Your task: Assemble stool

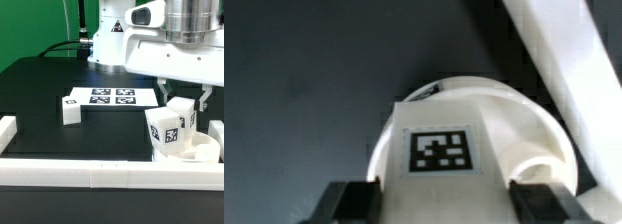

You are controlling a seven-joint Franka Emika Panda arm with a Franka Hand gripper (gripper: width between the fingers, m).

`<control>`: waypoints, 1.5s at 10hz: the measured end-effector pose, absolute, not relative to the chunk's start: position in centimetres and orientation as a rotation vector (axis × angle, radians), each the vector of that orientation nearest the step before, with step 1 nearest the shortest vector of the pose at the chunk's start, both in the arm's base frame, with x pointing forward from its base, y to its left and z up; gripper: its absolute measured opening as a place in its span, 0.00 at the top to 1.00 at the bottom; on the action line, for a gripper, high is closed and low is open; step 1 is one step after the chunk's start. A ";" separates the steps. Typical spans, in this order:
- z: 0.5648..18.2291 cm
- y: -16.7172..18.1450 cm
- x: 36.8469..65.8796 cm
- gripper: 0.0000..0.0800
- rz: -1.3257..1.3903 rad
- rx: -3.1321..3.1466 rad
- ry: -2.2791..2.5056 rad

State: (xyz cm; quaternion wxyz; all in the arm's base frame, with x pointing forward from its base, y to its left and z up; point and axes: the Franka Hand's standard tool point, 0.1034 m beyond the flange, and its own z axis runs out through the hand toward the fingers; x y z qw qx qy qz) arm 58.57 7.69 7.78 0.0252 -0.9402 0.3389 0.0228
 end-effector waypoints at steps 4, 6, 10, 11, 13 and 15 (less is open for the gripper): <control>7.7 8.8 58.7 0.57 0.082 -2.703 1.438; 7.7 9.4 58.6 0.57 0.105 -2.563 1.654; 7.8 10.1 58.6 0.57 0.152 -2.309 1.959; 7.8 10.3 58.6 0.44 0.160 -2.261 2.013; 7.8 10.3 58.6 0.27 0.159 -2.273 1.998; 7.8 10.4 58.6 0.19 0.159 -2.273 1.998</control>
Offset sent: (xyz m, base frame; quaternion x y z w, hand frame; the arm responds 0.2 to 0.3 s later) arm -0.0031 0.0058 -0.0077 0.0071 0.0018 0.1695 0.9855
